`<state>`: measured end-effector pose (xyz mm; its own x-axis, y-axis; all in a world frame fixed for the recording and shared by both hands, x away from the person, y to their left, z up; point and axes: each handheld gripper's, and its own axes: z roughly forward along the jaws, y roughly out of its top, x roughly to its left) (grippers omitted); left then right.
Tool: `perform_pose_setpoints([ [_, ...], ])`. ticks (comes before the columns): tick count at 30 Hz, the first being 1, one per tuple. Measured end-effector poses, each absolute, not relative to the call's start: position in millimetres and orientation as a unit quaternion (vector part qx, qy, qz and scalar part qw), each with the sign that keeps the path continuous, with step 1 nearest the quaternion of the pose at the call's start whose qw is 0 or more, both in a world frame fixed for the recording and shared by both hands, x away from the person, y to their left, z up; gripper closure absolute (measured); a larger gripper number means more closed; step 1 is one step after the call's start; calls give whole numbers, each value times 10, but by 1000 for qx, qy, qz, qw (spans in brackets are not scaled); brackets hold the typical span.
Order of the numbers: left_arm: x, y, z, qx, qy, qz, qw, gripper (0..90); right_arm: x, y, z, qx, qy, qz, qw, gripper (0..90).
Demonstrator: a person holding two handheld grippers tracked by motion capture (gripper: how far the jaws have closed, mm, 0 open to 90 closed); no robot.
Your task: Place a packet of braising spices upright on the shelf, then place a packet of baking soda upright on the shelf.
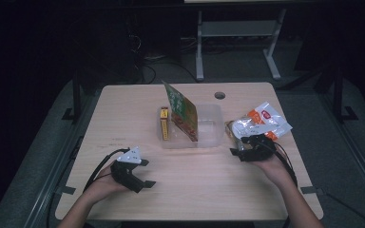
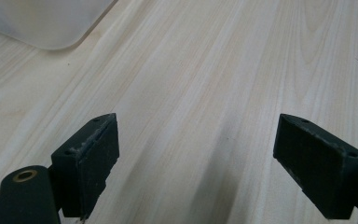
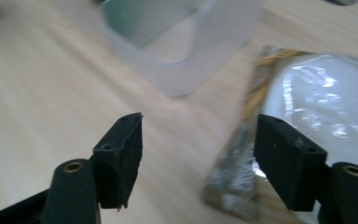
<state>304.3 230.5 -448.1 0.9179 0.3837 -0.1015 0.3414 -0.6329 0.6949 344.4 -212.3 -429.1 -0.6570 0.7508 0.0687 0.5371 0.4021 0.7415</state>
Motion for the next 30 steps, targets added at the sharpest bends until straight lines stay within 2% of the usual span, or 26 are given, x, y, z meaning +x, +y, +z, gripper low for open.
perform_pose_setpoints([
  [3,3047,2300,-4480,904,198,28,377,138,3589,-2212,-4311,408,817,378,151,421],
  [7,3049,2290,-4483,905,197,25,376,138,3754,-2324,-4327,428,799,391,160,628],
  [15,3040,2290,-4477,907,194,25,374,139,4057,-2386,-4344,446,800,354,192,861],
  [20,3037,2285,-4493,905,198,22,376,140,4138,-2362,-4508,443,818,319,181,899],
  [30,3028,2279,-4489,906,196,20,376,142,4049,-2385,-4490,435,827,314,169,900],
])
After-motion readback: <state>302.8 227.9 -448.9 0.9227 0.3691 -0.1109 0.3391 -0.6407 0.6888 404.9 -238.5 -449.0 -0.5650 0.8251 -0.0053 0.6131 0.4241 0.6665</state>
